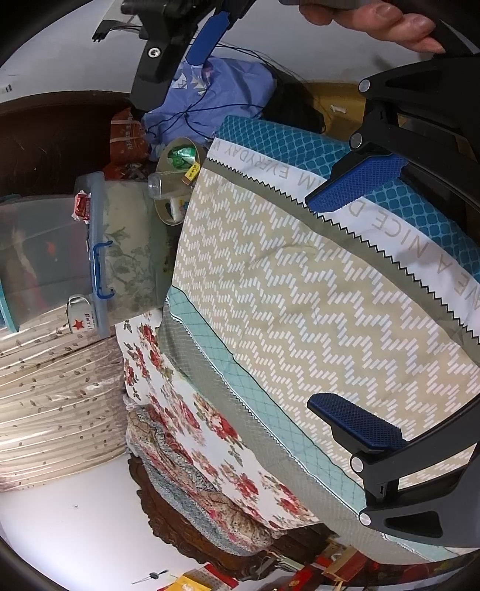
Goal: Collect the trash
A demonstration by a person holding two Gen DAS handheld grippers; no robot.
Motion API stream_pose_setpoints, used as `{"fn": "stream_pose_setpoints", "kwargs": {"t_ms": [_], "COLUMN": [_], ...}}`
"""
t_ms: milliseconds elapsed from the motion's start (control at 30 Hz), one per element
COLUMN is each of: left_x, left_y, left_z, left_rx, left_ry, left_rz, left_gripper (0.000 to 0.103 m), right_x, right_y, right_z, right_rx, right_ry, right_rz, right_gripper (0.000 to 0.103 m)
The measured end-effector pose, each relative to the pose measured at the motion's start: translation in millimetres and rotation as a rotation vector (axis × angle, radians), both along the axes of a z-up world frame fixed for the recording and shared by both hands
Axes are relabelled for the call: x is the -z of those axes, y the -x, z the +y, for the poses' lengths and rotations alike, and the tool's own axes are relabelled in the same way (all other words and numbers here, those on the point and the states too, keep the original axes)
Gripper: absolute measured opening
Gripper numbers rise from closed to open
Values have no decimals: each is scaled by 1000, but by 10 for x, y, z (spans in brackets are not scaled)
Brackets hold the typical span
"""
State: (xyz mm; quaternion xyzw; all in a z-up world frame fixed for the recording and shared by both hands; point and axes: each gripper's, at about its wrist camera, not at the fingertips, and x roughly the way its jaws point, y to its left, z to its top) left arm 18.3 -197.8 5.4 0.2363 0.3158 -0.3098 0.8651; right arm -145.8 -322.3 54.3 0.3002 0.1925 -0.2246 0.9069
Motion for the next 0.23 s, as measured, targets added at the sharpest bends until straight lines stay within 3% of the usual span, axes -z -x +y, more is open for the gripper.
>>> {"fn": "stream_pose_setpoints", "kwargs": {"t_ms": [233], "left_x": [-27], "left_y": [-67], "left_z": [27], "left_rx": [-7], "left_ry": [8], "left_rz": [19], "left_gripper": [95], "right_x": [-13], "right_y": [-5], "right_z": [14], "right_rx": [-3], "right_ry": [3], "right_rz": [-2], "right_gripper": [100]}}
